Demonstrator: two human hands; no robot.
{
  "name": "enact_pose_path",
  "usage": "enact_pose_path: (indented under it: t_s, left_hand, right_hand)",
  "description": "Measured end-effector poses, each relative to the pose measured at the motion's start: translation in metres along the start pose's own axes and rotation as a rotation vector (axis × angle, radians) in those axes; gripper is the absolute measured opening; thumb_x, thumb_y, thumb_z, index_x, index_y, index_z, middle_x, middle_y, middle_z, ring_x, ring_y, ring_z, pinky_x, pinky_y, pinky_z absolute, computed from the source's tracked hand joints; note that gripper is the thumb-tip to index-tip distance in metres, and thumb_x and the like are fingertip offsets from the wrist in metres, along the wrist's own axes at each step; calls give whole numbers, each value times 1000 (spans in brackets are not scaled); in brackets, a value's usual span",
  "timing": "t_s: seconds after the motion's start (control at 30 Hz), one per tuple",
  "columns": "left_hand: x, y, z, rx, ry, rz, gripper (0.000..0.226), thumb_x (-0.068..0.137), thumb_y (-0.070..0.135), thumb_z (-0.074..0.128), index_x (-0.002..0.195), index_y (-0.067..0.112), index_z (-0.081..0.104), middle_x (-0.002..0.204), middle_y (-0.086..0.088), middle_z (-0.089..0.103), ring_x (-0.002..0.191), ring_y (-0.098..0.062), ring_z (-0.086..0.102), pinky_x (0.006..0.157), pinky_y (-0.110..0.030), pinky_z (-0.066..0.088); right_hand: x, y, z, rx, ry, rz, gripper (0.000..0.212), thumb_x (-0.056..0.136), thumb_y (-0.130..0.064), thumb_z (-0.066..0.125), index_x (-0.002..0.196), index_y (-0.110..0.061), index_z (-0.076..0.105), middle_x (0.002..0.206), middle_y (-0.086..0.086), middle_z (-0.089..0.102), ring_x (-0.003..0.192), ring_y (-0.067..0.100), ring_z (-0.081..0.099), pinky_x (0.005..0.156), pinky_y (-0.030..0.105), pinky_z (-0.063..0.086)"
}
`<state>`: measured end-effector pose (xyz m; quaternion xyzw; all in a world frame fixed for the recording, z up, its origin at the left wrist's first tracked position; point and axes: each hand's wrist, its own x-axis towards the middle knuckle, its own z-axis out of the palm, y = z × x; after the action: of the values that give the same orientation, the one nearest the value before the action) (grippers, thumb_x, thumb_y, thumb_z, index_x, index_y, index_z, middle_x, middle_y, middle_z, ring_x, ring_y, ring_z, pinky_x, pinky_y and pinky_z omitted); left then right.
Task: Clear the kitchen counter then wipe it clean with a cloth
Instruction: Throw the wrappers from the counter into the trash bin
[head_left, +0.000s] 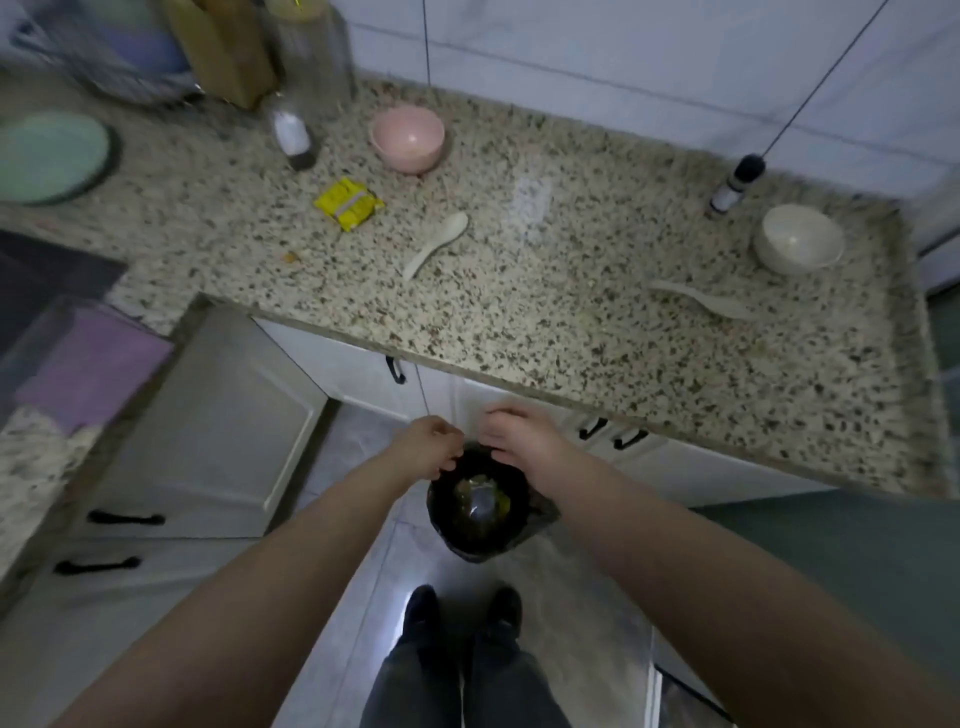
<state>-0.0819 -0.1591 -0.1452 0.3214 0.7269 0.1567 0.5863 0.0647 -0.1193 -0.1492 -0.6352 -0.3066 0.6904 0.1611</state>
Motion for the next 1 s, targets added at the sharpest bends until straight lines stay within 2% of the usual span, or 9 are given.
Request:
enact_pose_path:
  t_s: [0.13,0.23,0.33,0.57,0.67,0.73,0.8,0.9,1.0]
  left_hand:
    - [-28,21,-23,1,45,55,14,95,24,57,101,12,63,97,-8,72,76,-19,64,65,-26,46]
    - [-48,38,-38,-15,65,114,10,96,22,55,98,13,61,92,-6,70,69,-17,62,61,-25,42]
    - [-59,55,-49,2,69,174,10,97,21,52,101,14,59,88,-3,68,67,-16,62,58,-23,41]
    - [-91,84,-69,-13,150,285,8,96,17,51,90,16,56,90,-7,67,61,-13,62,52,-22,40]
    - [-99,87,-75,-11,193,300,8,97,20,52,96,14,57,93,-6,68,64,-13,62,52,-23,41]
    - [-102,87,-78,-16,227,307,8,98,21,52,97,14,56,95,-6,67,67,-14,61,53,-23,39]
    - [-102,84,-85,-19,265,314,9,98,23,52,97,15,56,96,-6,68,66,-14,61,55,-23,39]
    - [-97,80,-95,-13,288,302,10,96,26,53,97,17,58,99,-5,69,69,-15,63,60,-25,43]
    - [-89,80,-109,-3,299,293,8,94,26,53,95,19,58,103,-6,70,76,-18,65,62,-26,44]
  right_hand:
    - [-28,-41,7,0,13,-106,12,96,-14,59,100,-17,70,112,11,72,104,27,69,98,42,52]
    - [-48,-68,13,-31,-28,-153,18,95,-14,59,112,-14,67,112,9,70,105,23,68,102,41,50]
    - [-57,-87,18,-37,-56,-187,13,94,-11,60,104,-18,67,105,7,70,101,24,68,102,40,50]
    - [-84,-123,30,-20,-118,-260,22,93,-4,57,112,-12,64,90,9,64,87,24,59,82,32,54]
    - [-86,-131,33,-36,-128,-287,24,93,-3,58,115,-10,64,87,7,65,84,28,68,86,40,55]
    - [-86,-134,35,-39,-123,-297,21,91,-4,61,109,-14,66,87,5,68,74,18,66,69,28,48]
    - [-85,-138,41,-42,-139,-294,22,90,-4,61,108,-14,66,87,5,69,73,17,61,63,23,41]
    - [-80,-140,46,-61,-138,-303,24,91,-3,59,112,-12,67,92,4,71,71,16,56,67,28,50]
    - [-77,-141,56,-68,-146,-329,27,89,-1,62,115,-8,67,93,8,68,79,20,56,60,23,38]
